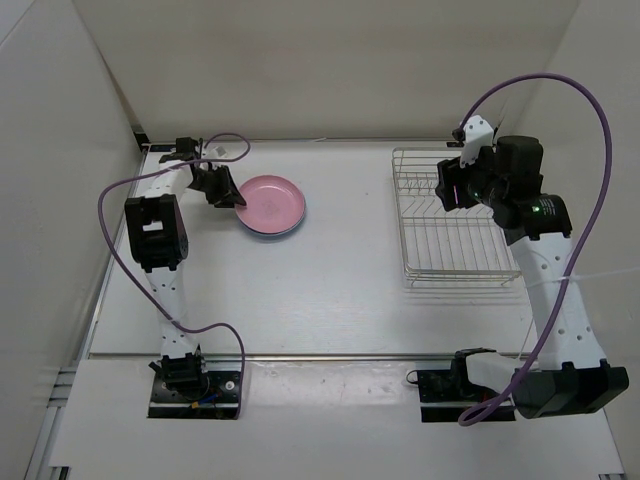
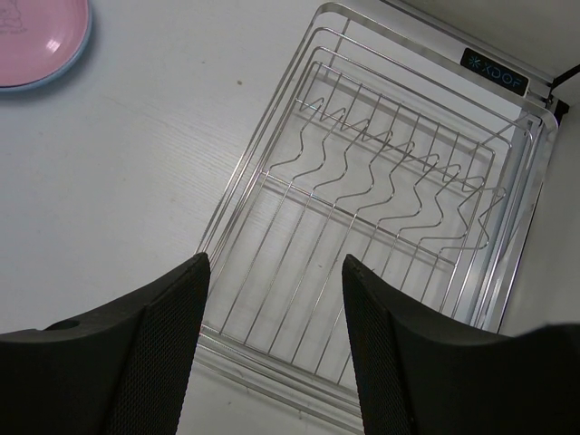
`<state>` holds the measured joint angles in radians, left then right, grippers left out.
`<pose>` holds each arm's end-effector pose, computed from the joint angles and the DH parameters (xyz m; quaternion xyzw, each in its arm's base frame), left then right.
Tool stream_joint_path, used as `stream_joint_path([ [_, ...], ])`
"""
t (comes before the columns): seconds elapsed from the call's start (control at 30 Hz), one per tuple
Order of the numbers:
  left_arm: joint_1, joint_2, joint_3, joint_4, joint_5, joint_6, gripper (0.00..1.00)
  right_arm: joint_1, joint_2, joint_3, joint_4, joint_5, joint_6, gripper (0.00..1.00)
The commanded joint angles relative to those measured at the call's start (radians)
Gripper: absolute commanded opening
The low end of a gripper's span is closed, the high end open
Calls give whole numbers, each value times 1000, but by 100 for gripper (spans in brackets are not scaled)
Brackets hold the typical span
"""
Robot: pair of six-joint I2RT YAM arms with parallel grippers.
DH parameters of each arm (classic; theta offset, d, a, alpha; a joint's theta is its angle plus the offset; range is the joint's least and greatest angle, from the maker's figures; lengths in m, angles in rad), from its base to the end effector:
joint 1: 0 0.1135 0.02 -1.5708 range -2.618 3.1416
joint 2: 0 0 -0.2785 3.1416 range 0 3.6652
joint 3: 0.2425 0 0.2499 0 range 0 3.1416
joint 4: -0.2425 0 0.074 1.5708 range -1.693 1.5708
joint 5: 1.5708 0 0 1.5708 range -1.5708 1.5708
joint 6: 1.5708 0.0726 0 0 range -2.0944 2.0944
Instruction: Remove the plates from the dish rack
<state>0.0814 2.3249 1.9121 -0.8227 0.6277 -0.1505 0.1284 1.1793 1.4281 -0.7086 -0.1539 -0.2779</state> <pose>0.5024 -0.0018 0.1488 -0.0573 0.9375 -0.3097 0.1481 0.2611 0.0449 0.4241 -0.2106 0.8215 0.0259 0.5292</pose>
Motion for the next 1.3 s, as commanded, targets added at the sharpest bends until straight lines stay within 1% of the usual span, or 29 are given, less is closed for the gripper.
stream_joint_path([
  [0.0, 0, -56, 36, 1, 33, 9, 39, 0, -24, -11, 3, -13, -12, 64],
  [0.07, -11, -65, 45, -9, 33, 20, 41, 0, -24, -11, 3, -13, -12, 64],
  [0.1, -11, -74, 45, -9, 33, 20, 51, 0, -24, -11, 3, -13, -12, 64],
  [0.13, -20, -87, 45, -9, 33, 31, 58, -9, -24, -11, 3, -13, -12, 64],
  [0.17, -20, -87, 45, -9, 33, 40, 65, -9, -24, -11, 3, -22, -12, 64],
  [0.2, -31, -99, 45, -9, 33, 40, 68, -9, -24, -11, 3, -22, -12, 64],
  [0.23, -31, -99, 45, -21, 33, 49, 79, -9, -24, -11, 3, -22, -12, 64],
  [0.3, -49, -108, 56, -30, 14, 61, 85, -9, -24, -11, 3, -22, -12, 64],
  [0.33, -49, -108, 70, -44, 4, 62, 92, -9, -24, -11, 3, -22, -12, 64],
  [0.4, -69, -119, 83, -55, -9, 71, 99, -9, -33, -11, 3, -22, -12, 64],
  [0.53, -88, -119, 134, -84, -68, 71, 99, -9, -43, -20, 3, -22, -12, 64],
  [0.7, -109, -75, 214, -138, -160, 62, 99, -9, -52, -20, 3, -32, -12, 64],
  [0.9, -118, -64, 223, -168, -288, 39, 99, -18, -61, -29, 3, -41, -12, 64],
  [1.1, -140, -55, 234, -187, -355, 38, 99, -18, -61, -29, 3, -41, -12, 64],
  [1.23, -149, -113, 211, -165, -414, 49, 99, -18, -61, -29, 3, -41, -12, 64],
  [1.27, -149, -125, 190, -165, -454, 49, 99, -18, -61, -29, 3, -41, -12, 64],
])
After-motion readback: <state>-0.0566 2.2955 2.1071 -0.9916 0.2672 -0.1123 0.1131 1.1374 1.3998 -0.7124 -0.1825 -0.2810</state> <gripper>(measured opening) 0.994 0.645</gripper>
